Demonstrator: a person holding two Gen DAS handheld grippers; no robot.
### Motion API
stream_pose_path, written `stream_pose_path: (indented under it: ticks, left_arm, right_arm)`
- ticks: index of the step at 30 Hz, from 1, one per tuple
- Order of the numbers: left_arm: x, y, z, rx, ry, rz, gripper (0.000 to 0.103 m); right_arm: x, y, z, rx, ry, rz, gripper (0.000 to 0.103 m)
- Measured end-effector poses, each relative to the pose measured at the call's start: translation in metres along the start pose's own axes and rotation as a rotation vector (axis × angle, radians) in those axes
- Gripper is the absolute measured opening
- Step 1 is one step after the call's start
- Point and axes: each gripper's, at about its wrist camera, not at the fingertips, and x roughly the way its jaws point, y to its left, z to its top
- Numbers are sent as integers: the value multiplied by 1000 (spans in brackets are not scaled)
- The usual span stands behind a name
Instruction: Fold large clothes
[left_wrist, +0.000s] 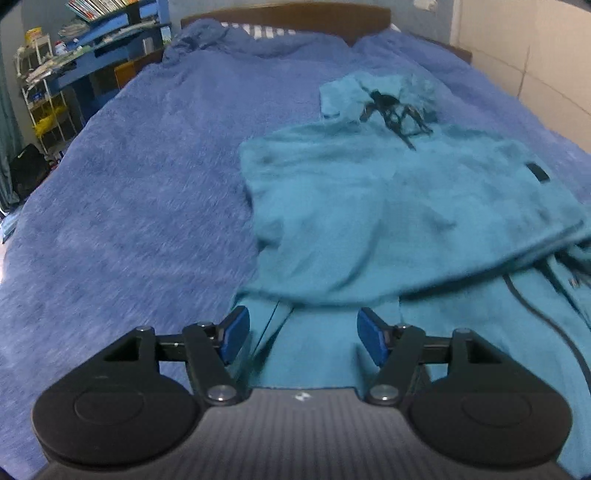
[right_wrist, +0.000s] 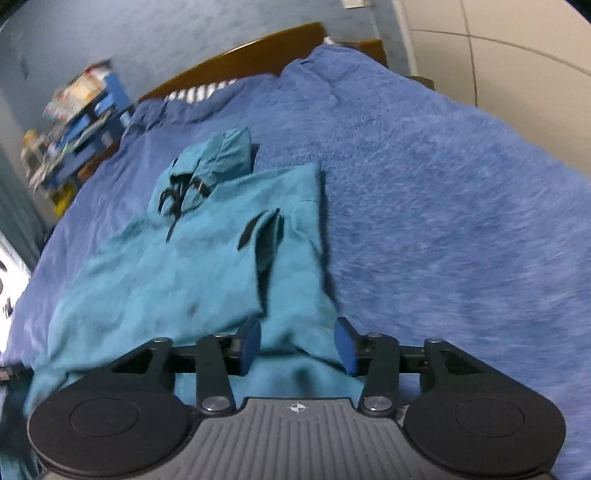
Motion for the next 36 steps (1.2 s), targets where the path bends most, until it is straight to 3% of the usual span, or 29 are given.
stream_pose_path:
  ticks: [9, 15, 17, 20, 22, 24, 25, 27, 32, 36]
  left_arm:
    - [-49, 28, -44, 17, 131, 19, 63]
    - [-45, 29, -61, 3, 253, -91, 63]
    - [-39, 29, -65, -26, 307, -163, 54]
    - [-40, 22, -68, 11, 321, -162, 41]
    - [-42, 23, -68, 0, 316, -186, 19]
    - [-47, 24, -67, 14, 296, -200, 11]
    - [-52, 25, -67, 16, 280, -212, 8]
    - [-61, 29, -64, 10, 234, -256, 5]
    - [-94, 47, -41, -25, 58, -362, 3]
    - [-113, 70, -11, -119, -62, -403, 2]
  right_arm:
    - [-65, -25, -36, -42, 242, 68, 57]
    - [-73, -27, -60, 13, 356, 149, 57]
    - [-72, -26, -65, 15, 406, 186, 57]
    - [-70, -21, -68, -1, 427, 226, 53]
    - [-71, -18, -67, -9, 437, 254, 42]
    - [-73, -13, -68, -32, 450, 269, 30]
    - [-75, -12, -68, -39, 452, 277, 19]
    - [-80, -13, -69, -42, 437, 301, 9]
    - [-96, -12, -57, 10, 309, 454, 5]
    - [-109, -7, -31, 32, 186, 536, 4]
